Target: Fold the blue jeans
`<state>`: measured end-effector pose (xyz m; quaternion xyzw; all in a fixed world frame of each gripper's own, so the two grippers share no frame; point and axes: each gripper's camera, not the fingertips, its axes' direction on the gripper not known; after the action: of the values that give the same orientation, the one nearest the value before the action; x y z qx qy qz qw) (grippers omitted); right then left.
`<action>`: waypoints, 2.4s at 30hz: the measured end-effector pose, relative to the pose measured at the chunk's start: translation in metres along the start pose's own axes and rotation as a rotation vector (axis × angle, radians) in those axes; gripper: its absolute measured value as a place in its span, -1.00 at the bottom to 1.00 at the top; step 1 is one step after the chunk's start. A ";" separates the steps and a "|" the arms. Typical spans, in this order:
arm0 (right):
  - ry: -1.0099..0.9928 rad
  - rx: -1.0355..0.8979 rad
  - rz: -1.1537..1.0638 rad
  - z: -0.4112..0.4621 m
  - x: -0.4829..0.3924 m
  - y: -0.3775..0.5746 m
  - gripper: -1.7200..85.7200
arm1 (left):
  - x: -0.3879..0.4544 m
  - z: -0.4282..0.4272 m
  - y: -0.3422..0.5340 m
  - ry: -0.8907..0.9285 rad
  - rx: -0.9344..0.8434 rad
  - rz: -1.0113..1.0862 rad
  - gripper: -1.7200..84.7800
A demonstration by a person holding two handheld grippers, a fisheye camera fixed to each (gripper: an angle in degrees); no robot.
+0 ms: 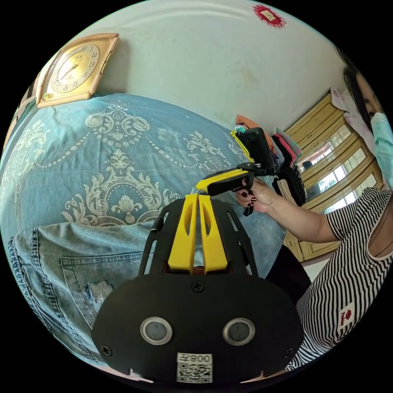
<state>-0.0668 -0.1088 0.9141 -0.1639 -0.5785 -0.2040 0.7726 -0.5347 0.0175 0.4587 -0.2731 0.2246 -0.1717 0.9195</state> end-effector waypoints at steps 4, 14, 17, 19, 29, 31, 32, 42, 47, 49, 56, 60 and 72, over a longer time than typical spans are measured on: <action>-0.032 -0.001 0.068 -0.005 0.017 -0.010 -0.95 | 0.003 0.010 -0.002 0.000 -0.015 0.010 -0.96; -0.034 0.000 0.156 -0.014 0.029 -0.015 -0.94 | 0.004 0.041 0.005 -0.132 -0.195 0.011 -0.96; -0.006 -0.013 0.099 -0.018 0.011 -0.004 -0.92 | 0.008 0.035 0.009 -0.121 -0.169 0.020 -0.95; 0.051 -0.050 0.080 -0.014 0.001 0.002 -0.90 | 0.009 0.031 0.010 -0.116 -0.152 0.025 -0.95; 0.285 -0.074 0.000 0.008 -0.052 0.016 -0.95 | 0.022 0.044 0.010 -0.167 -0.228 0.074 -0.95; 0.345 -0.046 0.008 0.009 -0.061 0.019 -0.95 | 0.026 0.045 0.013 -0.195 -0.233 0.091 -0.95; 0.366 -0.028 0.014 0.011 -0.065 0.021 -0.95 | 0.028 0.044 0.016 -0.208 -0.225 0.094 -0.95; 0.461 0.099 0.113 0.001 -0.085 0.032 -0.96 | 0.034 0.033 0.046 -0.225 -0.196 0.063 -0.96; 0.455 0.084 0.021 0.022 -0.117 0.019 -0.96 | 0.041 -0.009 0.077 -0.256 -0.086 0.010 -0.96; 0.467 0.031 0.000 0.040 -0.121 0.010 -0.96 | 0.038 -0.027 0.090 -0.319 -0.060 -0.029 -0.96; 0.501 -0.071 -0.029 0.087 -0.126 0.012 -0.96 | 0.005 -0.058 0.157 -0.392 -0.107 -0.234 -0.96; 0.458 -0.098 0.003 0.083 -0.131 0.017 -0.96 | 0.014 -0.069 0.171 -0.406 -0.089 -0.250 -0.96; 0.433 -0.076 0.063 0.075 -0.144 0.030 -0.96 | 0.002 -0.120 0.221 -0.562 -0.005 -0.412 -0.96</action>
<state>-0.1498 -0.0283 0.7966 -0.1632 -0.3856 -0.2320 0.8780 -0.5514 0.1408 0.2402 -0.3514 -0.0967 -0.2714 0.8908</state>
